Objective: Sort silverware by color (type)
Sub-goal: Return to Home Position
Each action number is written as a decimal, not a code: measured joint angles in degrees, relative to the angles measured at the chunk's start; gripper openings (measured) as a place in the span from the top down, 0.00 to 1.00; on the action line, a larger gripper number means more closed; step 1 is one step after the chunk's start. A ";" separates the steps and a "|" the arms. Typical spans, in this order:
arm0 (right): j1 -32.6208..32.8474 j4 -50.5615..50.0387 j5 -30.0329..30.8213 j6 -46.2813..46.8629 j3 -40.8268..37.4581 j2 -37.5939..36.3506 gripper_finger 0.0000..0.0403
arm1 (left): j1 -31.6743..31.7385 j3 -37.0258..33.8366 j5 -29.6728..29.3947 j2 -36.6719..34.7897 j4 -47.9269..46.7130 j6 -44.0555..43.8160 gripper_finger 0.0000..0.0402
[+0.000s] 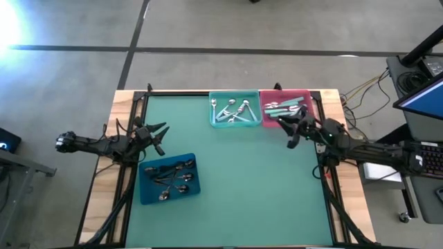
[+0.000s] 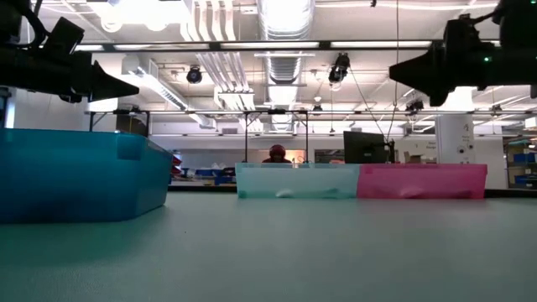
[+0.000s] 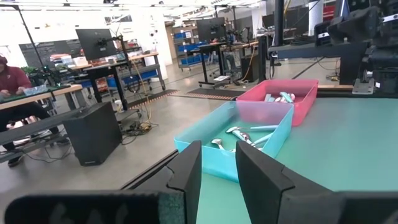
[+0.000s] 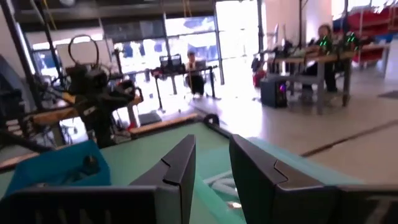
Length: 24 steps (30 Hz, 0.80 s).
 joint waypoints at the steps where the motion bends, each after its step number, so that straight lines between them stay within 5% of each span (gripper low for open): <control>1: -0.36 0.00 -0.02 0.02 -0.79 -1.49 0.78 | 0.01 0.00 0.00 0.00 0.00 -0.01 0.79; 8: -4.13 -1.88 -0.05 0.09 -4.37 -10.89 0.78 | 0.00 0.00 0.00 0.00 0.00 -0.02 0.79; 24: -15.83 -11.54 0.04 -0.23 -4.39 -19.13 0.78 | 0.02 0.00 0.00 0.00 0.00 -0.02 0.79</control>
